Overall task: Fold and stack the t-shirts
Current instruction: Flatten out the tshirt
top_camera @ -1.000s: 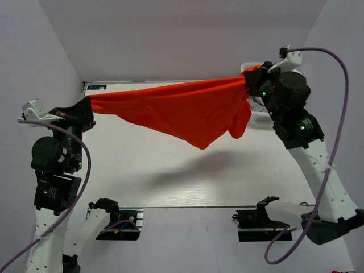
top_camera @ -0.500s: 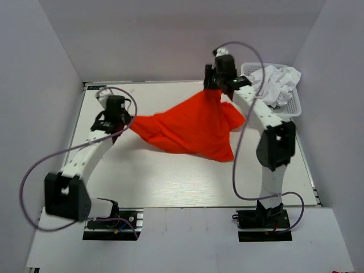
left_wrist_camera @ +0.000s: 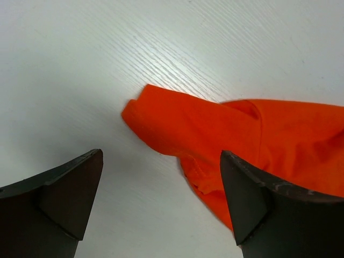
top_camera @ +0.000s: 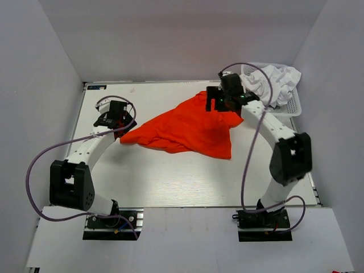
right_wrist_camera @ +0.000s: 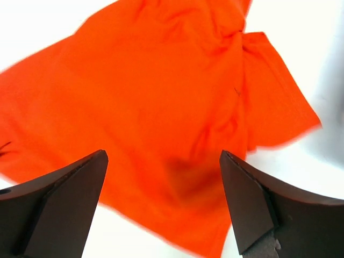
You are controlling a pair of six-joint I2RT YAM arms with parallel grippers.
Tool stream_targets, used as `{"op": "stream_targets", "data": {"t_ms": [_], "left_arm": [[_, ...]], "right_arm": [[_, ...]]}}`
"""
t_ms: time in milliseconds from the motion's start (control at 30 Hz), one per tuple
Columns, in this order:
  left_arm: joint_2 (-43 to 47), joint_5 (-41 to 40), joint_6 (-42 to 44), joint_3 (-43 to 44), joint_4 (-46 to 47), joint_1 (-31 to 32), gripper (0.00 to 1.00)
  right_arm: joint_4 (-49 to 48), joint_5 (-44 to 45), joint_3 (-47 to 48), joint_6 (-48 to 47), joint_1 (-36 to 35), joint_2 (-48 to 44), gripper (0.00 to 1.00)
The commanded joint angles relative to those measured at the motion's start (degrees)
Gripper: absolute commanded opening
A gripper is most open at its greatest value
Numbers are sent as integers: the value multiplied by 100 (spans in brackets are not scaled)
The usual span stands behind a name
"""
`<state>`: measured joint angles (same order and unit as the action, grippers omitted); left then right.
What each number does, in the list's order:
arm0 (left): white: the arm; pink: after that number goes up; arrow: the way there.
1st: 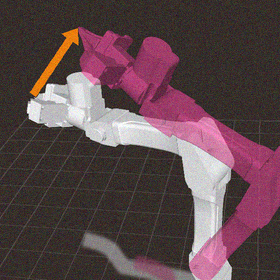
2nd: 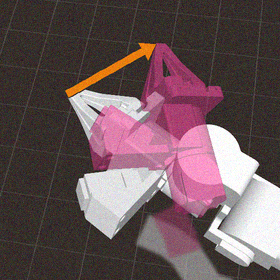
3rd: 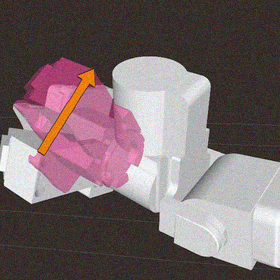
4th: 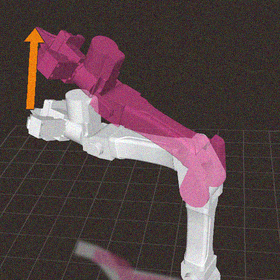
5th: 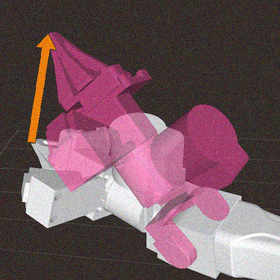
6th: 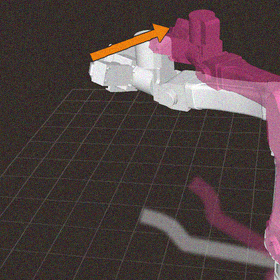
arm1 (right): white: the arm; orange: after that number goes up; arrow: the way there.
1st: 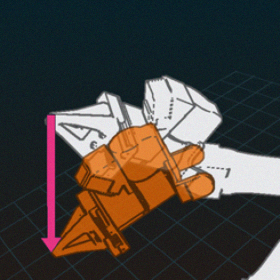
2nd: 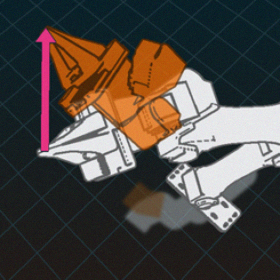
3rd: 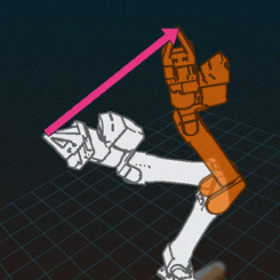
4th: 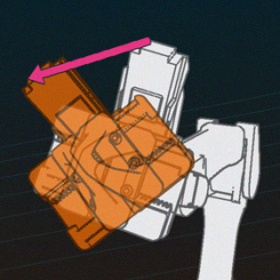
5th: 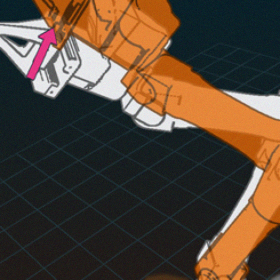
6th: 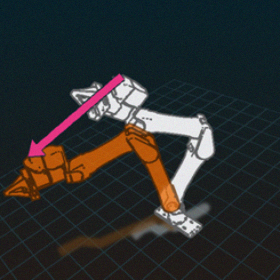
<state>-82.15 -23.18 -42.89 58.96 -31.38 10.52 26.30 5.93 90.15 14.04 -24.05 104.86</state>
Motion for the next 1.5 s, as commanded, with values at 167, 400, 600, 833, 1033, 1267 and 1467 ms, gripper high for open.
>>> {"op": "stream_targets", "data": {"t_ms": [167, 400, 600, 833, 1033, 1267, 1467], "left_arm": [[-248, 163, -141, -253, 394, -850, 100], [-723, 1278, 158, -516, 1159, -1149, 97], [-951, 1580, 211, -772, 1504, -1149, 84], [-1400, 1448, -44, -816, 1309, -1149, 54], [-1602, 1571, -26, -693, 1318, -1149, 0], [-628, 1693, 202, -1298, 1766, -1149, 0], [102, 1719, 264, -1694, 1951, -1026, 0]], "right_arm": [[-644, 128, -2510, 670, 32, -2056, 90], [-381, 680, -3564, 968, 41, -2655, 90], [-293, 1049, -3768, 1397, 59, -2602, 90], [191, 1279, -3627, 1724, 129, -2260, 90], [120, 875, -3724, 1611, 129, -2312, 90], [-72, 322, -3926, 1593, 129, -2058, 90], [-293, 205, -4031, 1768, 77, -1479, 82]]}}
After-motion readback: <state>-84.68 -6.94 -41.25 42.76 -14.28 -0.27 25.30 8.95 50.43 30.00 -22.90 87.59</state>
